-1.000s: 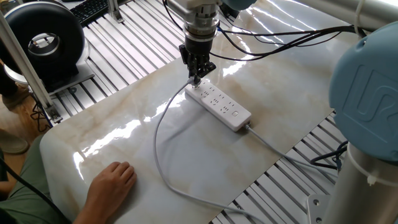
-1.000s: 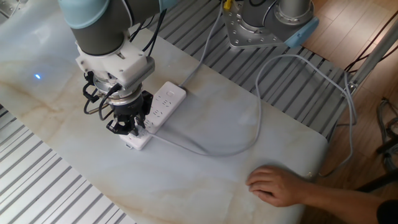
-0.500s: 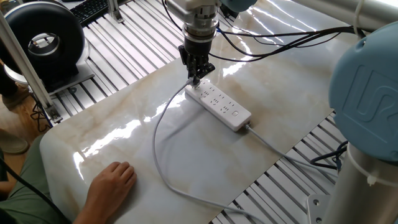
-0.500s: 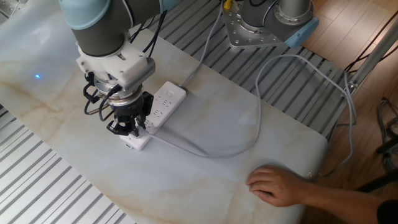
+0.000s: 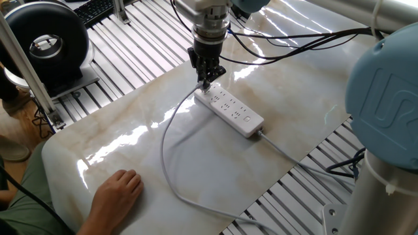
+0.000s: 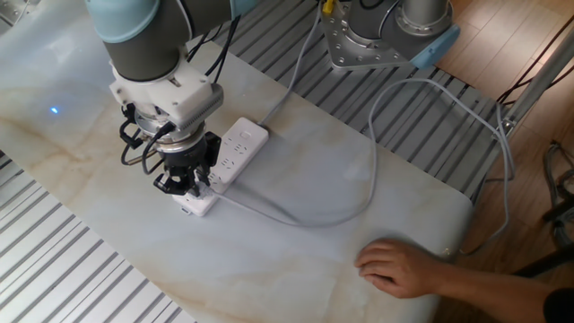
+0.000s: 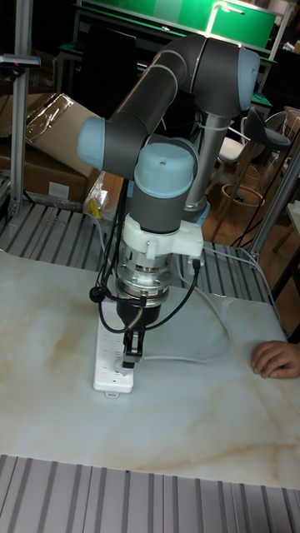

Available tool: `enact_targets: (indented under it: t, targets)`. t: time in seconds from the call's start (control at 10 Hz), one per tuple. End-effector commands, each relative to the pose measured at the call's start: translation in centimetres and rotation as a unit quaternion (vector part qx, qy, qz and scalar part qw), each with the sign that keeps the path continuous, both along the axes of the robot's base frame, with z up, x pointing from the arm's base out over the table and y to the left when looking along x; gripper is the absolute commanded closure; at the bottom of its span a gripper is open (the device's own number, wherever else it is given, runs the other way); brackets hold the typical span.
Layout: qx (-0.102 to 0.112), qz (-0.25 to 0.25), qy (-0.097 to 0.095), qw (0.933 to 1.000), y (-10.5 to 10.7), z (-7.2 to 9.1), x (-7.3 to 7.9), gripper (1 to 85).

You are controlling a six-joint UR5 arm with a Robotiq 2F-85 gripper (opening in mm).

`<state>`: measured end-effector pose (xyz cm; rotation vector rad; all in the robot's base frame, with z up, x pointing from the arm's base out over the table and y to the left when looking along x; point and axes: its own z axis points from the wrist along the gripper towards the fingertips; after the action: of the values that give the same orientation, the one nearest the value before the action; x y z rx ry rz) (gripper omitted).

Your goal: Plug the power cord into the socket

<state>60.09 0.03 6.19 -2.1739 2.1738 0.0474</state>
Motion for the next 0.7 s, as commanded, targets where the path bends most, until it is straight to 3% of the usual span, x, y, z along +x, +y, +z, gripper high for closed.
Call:
enact_targets:
  t: [0.0,0.6]
  targets:
    - [0.003,-0.006,-0.006,1.0000,-0.06,0.02,0.36,84.7]
    - [0.005,-0.005,-0.007,0.9999,-0.29,0.17,0.34,84.7]
